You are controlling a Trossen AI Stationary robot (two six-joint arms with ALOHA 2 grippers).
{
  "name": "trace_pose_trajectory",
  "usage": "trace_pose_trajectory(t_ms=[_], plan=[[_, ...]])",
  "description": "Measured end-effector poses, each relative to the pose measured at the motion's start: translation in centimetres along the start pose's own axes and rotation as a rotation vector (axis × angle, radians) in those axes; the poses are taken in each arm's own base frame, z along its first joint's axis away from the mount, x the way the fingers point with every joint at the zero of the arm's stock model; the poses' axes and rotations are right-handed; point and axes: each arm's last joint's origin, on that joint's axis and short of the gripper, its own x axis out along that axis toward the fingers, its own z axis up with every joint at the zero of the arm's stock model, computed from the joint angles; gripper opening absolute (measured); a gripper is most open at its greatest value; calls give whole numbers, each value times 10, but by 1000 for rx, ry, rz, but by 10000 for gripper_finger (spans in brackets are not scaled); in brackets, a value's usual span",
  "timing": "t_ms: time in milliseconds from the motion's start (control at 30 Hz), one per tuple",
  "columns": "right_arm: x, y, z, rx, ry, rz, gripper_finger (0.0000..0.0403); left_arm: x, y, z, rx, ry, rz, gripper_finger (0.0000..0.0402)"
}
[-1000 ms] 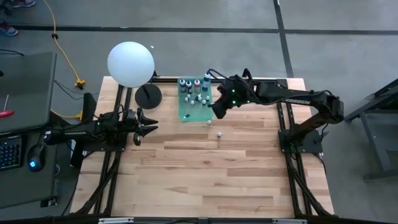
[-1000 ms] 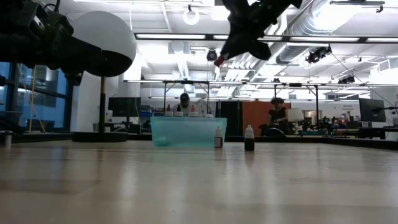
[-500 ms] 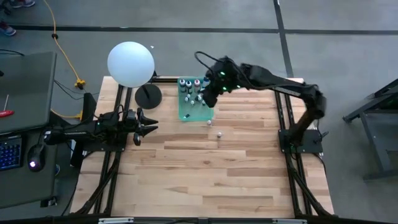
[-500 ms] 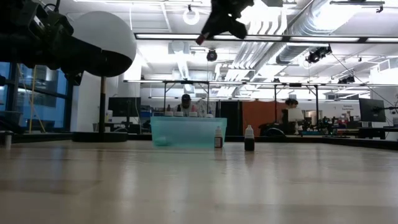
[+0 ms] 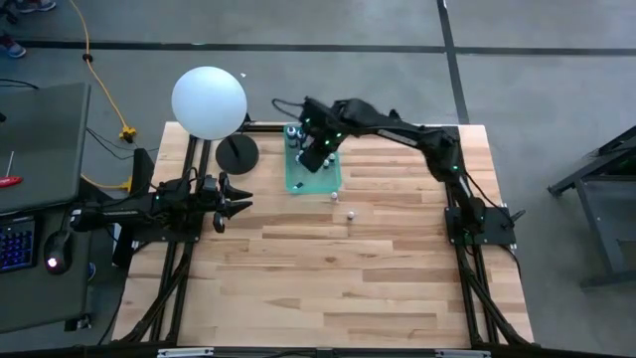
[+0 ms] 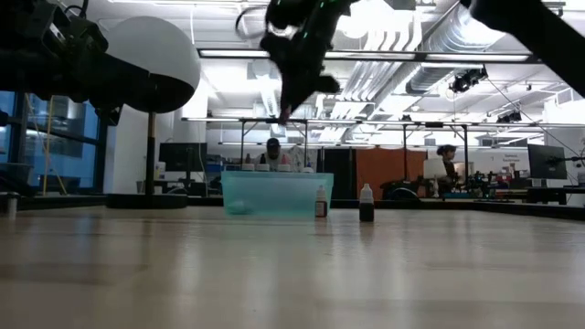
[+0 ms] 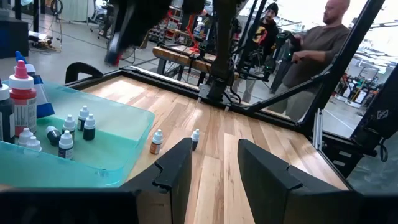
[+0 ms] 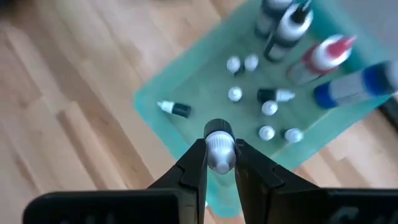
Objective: Pick & Place food coloring
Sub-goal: Put the small red food coloring bottle into the blue bin
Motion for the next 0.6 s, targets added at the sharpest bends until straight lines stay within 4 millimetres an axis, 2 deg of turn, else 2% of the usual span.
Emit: trace_pose_trajectory(t_ms=[233, 600], plan=[[58, -5, -10, 75, 133, -46, 58, 0, 0, 0, 0, 0, 0, 129], [109, -11, -25, 161, 131, 0, 58, 0, 0, 0, 0, 0, 0, 129]])
